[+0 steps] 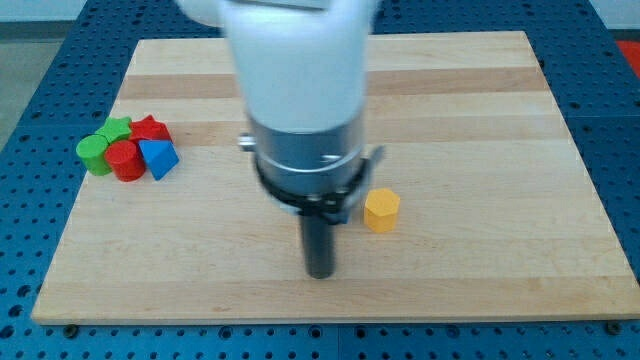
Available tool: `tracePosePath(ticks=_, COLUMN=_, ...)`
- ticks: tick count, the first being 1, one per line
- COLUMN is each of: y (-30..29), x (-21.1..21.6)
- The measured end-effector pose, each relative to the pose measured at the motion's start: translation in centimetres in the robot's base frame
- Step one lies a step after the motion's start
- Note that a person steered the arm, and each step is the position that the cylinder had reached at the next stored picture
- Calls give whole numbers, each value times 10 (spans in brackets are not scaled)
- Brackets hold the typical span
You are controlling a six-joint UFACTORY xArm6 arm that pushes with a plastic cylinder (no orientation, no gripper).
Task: Move the yellow heart top diagonally to the blue cube
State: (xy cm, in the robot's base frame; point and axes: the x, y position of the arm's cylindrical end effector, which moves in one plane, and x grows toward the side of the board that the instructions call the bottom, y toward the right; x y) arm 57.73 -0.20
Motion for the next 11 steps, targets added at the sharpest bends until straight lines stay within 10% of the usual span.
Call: tracePosePath(ticks=11, y=-61, x=-113)
